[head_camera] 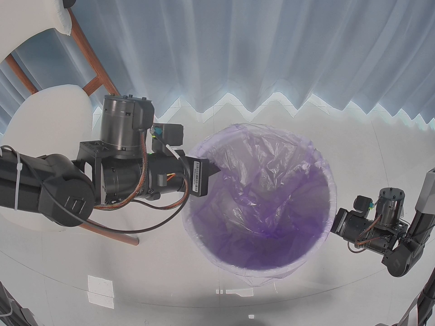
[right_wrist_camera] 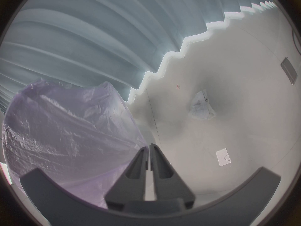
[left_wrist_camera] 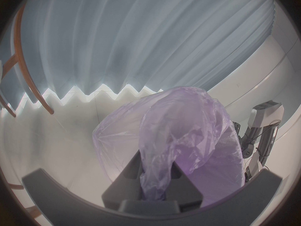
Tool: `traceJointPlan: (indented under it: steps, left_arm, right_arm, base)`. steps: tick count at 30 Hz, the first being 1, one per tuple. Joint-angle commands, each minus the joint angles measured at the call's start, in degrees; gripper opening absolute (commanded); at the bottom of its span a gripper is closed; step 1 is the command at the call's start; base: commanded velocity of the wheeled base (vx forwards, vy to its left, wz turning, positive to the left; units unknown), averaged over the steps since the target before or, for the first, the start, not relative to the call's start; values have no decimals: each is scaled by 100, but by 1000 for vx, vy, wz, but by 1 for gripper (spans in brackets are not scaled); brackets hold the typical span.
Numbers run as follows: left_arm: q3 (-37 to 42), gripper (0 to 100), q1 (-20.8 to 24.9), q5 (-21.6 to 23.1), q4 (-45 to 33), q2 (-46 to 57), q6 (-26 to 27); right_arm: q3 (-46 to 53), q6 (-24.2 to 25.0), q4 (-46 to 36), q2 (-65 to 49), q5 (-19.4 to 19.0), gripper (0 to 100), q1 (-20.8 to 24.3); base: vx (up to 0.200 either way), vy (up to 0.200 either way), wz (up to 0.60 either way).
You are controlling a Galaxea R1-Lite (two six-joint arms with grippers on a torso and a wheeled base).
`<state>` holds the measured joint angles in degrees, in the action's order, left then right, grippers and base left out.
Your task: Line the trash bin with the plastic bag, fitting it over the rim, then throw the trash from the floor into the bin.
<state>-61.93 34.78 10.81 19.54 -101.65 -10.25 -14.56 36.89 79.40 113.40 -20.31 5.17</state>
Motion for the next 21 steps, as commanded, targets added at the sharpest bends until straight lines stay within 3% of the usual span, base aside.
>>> traceJointPlan:
  steps: [1, 6, 11, 17, 21]
  left_arm:
    - [190, 0, 2, -27, 59, 22, 14]
    - [243, 0, -24, -150, 296, -48, 6]
    - [445, 0, -68, -185, 340, -119, -12]
    - [937, 0, -68, -211, 683, -75, -29]
    - [1122, 0, -33, -484, 1096, -101, -240]
  right_arm:
    - [190, -15, 6, -81, 9, 100, 2]
    - [735, -50, 243, -608, 264, 100, -60]
    - [1166, -41, 392, -1382, 256, 100, -262]
    - [1429, -6, 348, -2445, 247, 100, -394]
    - [1456, 134, -74, -2946, 387, 100, -508]
  base:
    - [0, 0, 0]
    - [0, 0, 0]
    - [0, 0, 0]
    - [0, 0, 0]
    - [0, 0, 0]
